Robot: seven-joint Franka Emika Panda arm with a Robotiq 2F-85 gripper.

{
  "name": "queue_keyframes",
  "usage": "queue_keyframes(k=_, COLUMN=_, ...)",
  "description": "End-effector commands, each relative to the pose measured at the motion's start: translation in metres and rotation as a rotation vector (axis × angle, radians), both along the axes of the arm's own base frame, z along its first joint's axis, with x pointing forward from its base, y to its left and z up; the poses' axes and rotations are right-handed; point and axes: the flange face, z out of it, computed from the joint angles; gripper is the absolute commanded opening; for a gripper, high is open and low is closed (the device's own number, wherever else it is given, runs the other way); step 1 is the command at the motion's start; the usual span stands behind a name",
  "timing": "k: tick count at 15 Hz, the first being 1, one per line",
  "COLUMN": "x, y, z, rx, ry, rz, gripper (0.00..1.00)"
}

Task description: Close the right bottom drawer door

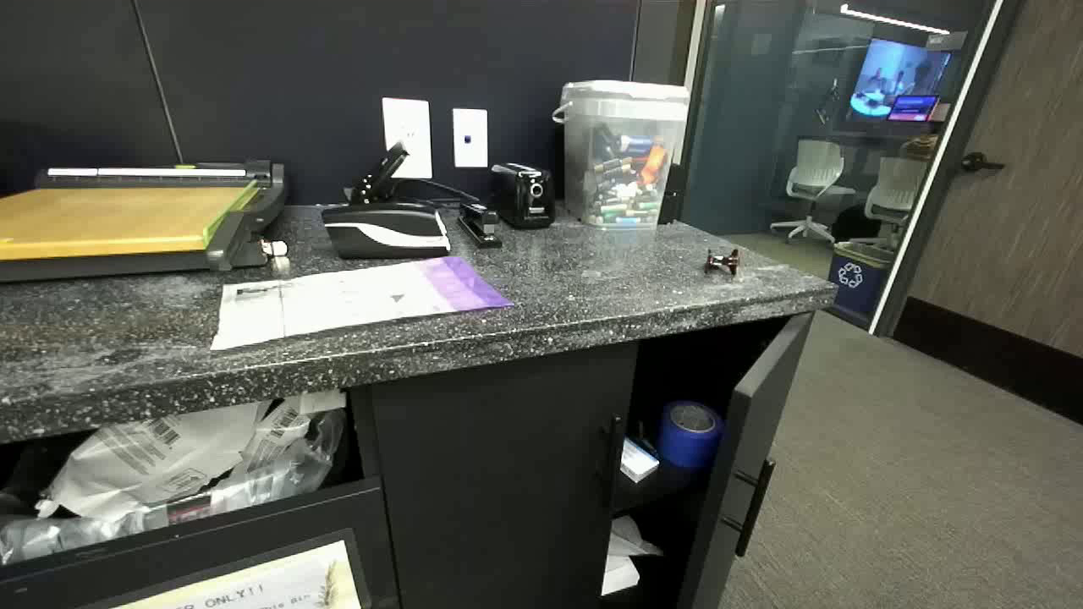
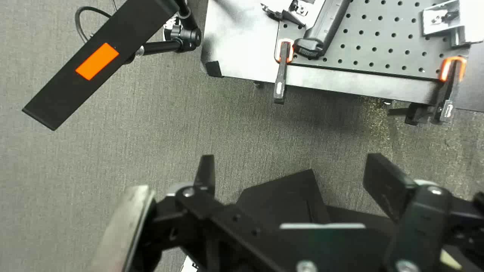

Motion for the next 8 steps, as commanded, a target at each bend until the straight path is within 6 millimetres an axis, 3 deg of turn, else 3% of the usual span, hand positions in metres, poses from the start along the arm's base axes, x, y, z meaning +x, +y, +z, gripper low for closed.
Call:
queue_keyframes(k=1, x=0.0, y=0.0, z=0.001, rx=0.0, ry=-0.001, rz=0.0, gripper=1.0)
queue_keyframes(k=4, x=0.001, y=0.0, z=0.002, rx=0.0, ry=-0.003, rz=0.0, gripper=1.0)
queue_keyframes(k=8, x=0.035, y=-0.008, z=-0.045, rx=0.057, ry=-0.004, rz=0.009, gripper=1.0)
